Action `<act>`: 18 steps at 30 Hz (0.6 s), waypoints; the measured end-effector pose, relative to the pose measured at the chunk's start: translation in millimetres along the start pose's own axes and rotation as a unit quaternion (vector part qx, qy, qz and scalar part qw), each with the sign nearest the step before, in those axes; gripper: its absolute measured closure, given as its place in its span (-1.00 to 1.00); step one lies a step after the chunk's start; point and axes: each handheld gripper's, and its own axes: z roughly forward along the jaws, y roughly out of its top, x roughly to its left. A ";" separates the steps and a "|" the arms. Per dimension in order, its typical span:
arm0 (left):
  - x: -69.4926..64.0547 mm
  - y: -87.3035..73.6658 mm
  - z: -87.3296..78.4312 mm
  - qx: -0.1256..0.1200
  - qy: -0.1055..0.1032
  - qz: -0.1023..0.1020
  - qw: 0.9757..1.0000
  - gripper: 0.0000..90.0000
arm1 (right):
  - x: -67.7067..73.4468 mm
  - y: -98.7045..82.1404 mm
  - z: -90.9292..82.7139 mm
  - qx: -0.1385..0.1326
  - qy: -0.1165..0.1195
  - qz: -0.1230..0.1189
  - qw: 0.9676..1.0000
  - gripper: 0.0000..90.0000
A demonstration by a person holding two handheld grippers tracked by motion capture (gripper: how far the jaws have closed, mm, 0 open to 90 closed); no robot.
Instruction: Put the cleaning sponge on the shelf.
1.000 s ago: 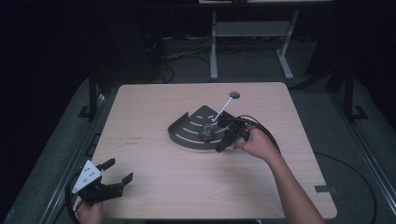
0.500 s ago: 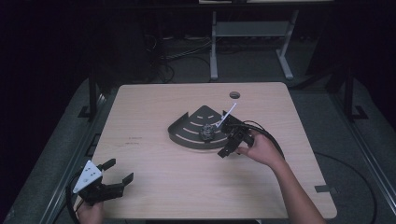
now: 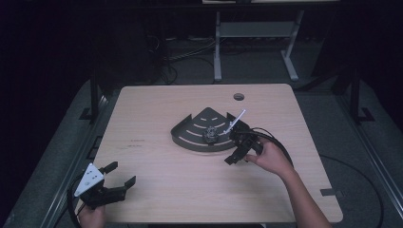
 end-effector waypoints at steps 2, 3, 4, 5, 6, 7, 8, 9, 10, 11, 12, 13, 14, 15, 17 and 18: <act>-0.3 0.0 0.4 0.000 -0.001 0.000 1.000 -0.70 | 0.0 -3.5 0.1 -0.002 0.000 0.002 1.000 -0.66; -0.2 0.0 0.5 0.001 -0.001 -0.001 1.000 -0.70 | 0.3 -5.2 -0.3 -0.004 0.001 0.003 1.000 -0.66; -0.1 -0.1 0.6 0.001 -0.001 -0.001 1.000 -0.70 | 0.5 -6.8 -0.6 -0.004 0.000 0.003 1.000 -0.66; -0.2 -0.1 0.7 0.001 -0.001 -0.001 1.000 -0.70 | 0.5 -8.3 -0.8 -0.005 -0.001 0.002 1.000 -0.66; -0.4 -0.2 0.8 0.001 -0.001 -0.002 1.000 -0.70 | 0.6 -9.9 -1.0 -0.006 -0.002 0.004 1.000 -0.66; -0.4 -0.1 0.8 0.002 0.000 -0.001 1.000 -0.70 | 0.1 -11.5 -1.1 -0.007 -0.002 0.004 1.000 -0.66; -0.5 -0.2 0.9 0.002 -0.001 -0.001 1.000 -0.70 | -0.3 -13.1 -1.1 -0.007 -0.001 0.006 1.000 -0.66; -0.6 -0.2 1.0 0.002 -0.001 -0.002 1.000 -0.70 | -0.4 -14.6 -1.2 -0.007 -0.002 0.008 1.000 -0.66; -0.7 -0.3 1.1 0.002 -0.001 -0.002 1.000 -0.70 | -0.9 -16.0 -1.3 -0.007 -0.003 0.006 1.000 -0.66; -0.7 -0.3 1.2 0.003 -0.001 -0.002 1.000 -0.70 | -1.1 -17.3 -1.5 -0.005 -0.003 0.007 1.000 -0.66; -0.6 -0.3 1.5 0.004 -0.001 -0.001 1.000 -0.70 | -1.1 -17.9 -2.0 -0.003 -0.004 0.008 1.000 -0.66; -0.6 -0.4 1.6 0.004 -0.001 0.000 1.000 -0.70 | -0.9 -18.8 -2.6 -0.004 -0.005 0.007 1.000 -0.67; -0.6 -0.4 1.7 0.004 -0.002 0.000 1.000 -0.70 | -0.6 -19.6 -3.3 -0.003 -0.004 0.007 1.000 -0.67; -0.6 -0.4 1.7 0.003 -0.002 -0.001 1.000 -0.70 | -0.6 -20.6 -3.9 -0.004 -0.005 0.005 1.000 -0.67; -0.8 -0.3 1.6 0.004 -0.001 0.000 1.000 -0.70 | -0.3 -23.2 -5.2 -0.006 -0.003 0.009 1.000 -0.67; -0.8 -0.3 1.7 0.004 -0.002 0.000 1.000 -0.70 | -0.7 -24.5 -5.1 -0.006 -0.003 0.008 1.000 -0.67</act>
